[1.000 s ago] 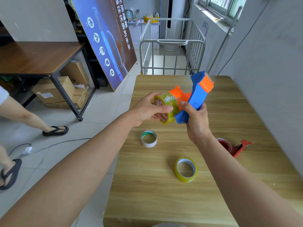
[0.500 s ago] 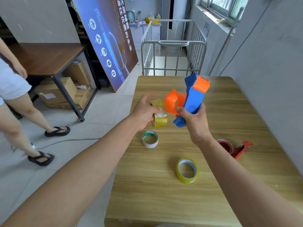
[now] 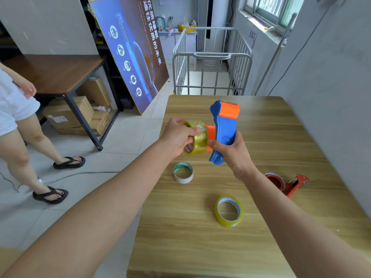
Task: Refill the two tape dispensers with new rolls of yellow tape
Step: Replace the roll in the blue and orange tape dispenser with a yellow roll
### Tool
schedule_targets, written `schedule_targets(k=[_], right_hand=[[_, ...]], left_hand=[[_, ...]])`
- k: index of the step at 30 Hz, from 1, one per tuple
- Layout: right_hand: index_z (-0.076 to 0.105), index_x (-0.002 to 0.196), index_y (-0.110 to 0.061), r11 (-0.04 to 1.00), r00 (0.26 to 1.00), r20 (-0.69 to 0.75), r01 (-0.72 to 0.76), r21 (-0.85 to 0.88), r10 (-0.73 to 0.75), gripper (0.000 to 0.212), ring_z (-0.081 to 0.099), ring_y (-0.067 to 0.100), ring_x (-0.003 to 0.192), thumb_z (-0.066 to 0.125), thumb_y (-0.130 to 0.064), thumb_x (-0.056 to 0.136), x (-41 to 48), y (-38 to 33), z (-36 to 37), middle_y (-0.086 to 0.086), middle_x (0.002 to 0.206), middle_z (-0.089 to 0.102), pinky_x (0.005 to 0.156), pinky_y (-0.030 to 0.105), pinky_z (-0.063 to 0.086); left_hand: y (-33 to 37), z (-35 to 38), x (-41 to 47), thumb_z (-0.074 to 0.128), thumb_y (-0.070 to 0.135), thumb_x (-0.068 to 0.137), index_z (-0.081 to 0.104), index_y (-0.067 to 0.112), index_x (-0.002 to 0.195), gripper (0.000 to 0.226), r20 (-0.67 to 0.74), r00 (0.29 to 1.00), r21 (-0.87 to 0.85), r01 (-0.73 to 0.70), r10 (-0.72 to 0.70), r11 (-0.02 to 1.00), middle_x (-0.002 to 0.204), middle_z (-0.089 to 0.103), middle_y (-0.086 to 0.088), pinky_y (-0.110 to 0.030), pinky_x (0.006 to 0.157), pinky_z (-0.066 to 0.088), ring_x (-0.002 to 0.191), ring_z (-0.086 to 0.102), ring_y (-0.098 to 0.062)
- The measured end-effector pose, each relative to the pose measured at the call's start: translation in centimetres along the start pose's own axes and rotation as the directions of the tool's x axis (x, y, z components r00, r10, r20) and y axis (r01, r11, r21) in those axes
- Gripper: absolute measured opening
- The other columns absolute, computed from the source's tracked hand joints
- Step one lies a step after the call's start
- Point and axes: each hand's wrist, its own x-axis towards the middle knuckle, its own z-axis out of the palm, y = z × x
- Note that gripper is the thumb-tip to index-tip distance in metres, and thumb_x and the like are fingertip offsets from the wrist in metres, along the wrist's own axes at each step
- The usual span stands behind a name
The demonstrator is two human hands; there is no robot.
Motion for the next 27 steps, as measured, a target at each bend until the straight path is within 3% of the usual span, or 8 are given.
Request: schedule_targets(k=[6, 9, 13, 17, 23, 27], right_hand=[[0.046, 0.12, -0.017, 1.0, 0.999, 0.018, -0.03, -0.003, 0.03, 0.054, 0.061, 0.017, 0.094, 0.077, -0.023, 0.076, 0.1, -0.06, -0.03, 0.001, 0.109, 0.059, 0.08, 0.03, 0.05], [0.046, 0.118, -0.015, 0.999, 0.999, 0.011, -0.039, -0.034, 0.039, 0.05, 0.06, 0.014, 0.087, 0.076, -0.021, 0.078, -0.03, -0.26, 0.07, 0.0, 0.104, 0.058, 0.071, 0.025, 0.048], [0.047, 0.115, -0.015, 0.995, 1.0, -0.015, -0.022, -0.094, 0.02, 0.048, 0.056, 0.009, 0.078, 0.075, -0.02, 0.077, -0.06, -0.64, 0.1, -0.004, 0.096, 0.056, 0.063, 0.021, 0.044], [0.048, 0.111, -0.013, 0.977, 1.0, 0.013, -0.021, -0.211, 0.025, 0.045, 0.054, 0.011, 0.074, 0.075, -0.02, 0.076, -0.3, -0.41, 0.3, -0.002, 0.092, 0.055, 0.061, 0.022, 0.043], [0.052, 0.107, -0.013, 0.997, 0.999, 0.009, -0.047, -0.057, 0.048, 0.041, 0.056, 0.012, 0.075, 0.077, -0.017, 0.075, -0.52, -0.59, 0.51, -0.001, 0.091, 0.057, 0.064, 0.022, 0.044], [0.054, 0.11, -0.012, 0.998, 0.999, -0.006, -0.04, 0.042, 0.04, 0.043, 0.059, 0.015, 0.081, 0.076, -0.016, 0.074, -0.59, -0.2, 0.41, 0.002, 0.097, 0.06, 0.071, 0.027, 0.049]], left_hand=[[-0.16, 0.04, -0.3, 0.069, -0.004, 0.076, 0.027, 0.003, 0.138, 0.075, -0.03, 0.999, -0.005, -0.023, 0.022, 1.0, 0.135, 0.045, -0.02, -0.033, 0.077, 0.054, 0.091, 0.062, -0.025], [-0.58, 0.2, -0.3, 0.07, -0.002, 0.076, 0.03, 0.007, 0.135, 0.072, -0.079, 0.996, 0.001, -0.043, 0.043, 0.999, 0.127, 0.047, -0.017, -0.031, 0.072, 0.056, 0.081, 0.064, -0.021], [-0.85, 0.47, -0.16, 0.071, 0.002, 0.076, 0.032, 0.01, 0.133, 0.07, -0.09, 0.993, 0.046, -0.077, 0.081, 0.996, 0.118, 0.049, -0.012, -0.036, 0.084, 0.054, 0.096, 0.063, -0.028], [-0.82, 0.55, 0.18, 0.072, 0.005, 0.076, 0.034, 0.01, 0.13, 0.066, -0.089, 0.99, 0.101, -0.104, 0.114, 0.989, 0.124, 0.053, -0.018, -0.045, 0.091, 0.053, 0.107, 0.061, -0.033], [-0.74, 0.38, 0.51, 0.073, 0.009, 0.076, 0.034, 0.008, 0.131, 0.067, -0.053, 0.997, 0.174, -0.055, 0.065, 0.983, 0.129, 0.05, -0.015, -0.038, 0.09, 0.052, 0.111, 0.058, -0.03], [-0.77, -0.07, 0.54, 0.079, 0.043, 0.065, 0.033, 0.013, 0.134, 0.088, -0.125, 0.991, 0.386, 0.011, 0.04, 0.922, 0.138, 0.042, -0.008, -0.036, 0.095, 0.043, 0.122, 0.047, -0.026]])
